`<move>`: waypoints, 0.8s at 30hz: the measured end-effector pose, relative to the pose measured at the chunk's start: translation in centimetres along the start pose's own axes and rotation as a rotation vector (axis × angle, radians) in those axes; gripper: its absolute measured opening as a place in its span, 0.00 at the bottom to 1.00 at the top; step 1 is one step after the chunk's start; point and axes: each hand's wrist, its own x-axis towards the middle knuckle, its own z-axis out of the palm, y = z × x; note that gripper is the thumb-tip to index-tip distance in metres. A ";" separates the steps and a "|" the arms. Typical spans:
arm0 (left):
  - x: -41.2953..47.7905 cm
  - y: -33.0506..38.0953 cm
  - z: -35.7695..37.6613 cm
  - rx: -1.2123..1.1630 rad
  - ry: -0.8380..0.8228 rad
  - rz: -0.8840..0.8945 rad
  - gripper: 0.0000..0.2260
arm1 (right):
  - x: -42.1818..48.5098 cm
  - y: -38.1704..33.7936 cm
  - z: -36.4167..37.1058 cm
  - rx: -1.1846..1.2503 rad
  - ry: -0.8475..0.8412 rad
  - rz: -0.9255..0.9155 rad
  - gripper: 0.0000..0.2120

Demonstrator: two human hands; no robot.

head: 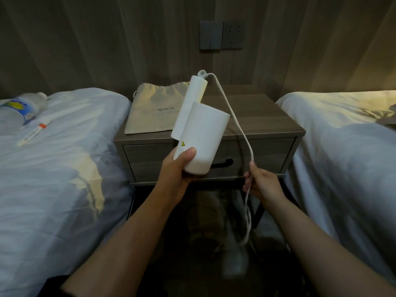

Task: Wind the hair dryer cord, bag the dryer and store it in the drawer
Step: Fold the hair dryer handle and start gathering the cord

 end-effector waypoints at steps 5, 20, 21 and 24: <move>-0.4 0.0 0.9 0.393 0.264 0.184 0.17 | -1.7 0.1 1.3 -0.757 -0.080 -0.166 0.25; -0.6 0.4 -0.7 1.495 -0.203 0.234 0.33 | -7.2 -7.0 -1.3 -1.165 -0.520 -0.555 0.05; -0.6 0.3 -0.8 1.503 -0.266 0.202 0.33 | -7.1 -6.9 -1.3 -1.117 -0.443 -0.580 0.05; -0.9 0.1 -0.7 1.503 -0.439 0.115 0.33 | -6.9 -6.9 -1.3 -1.083 -0.240 -0.570 0.07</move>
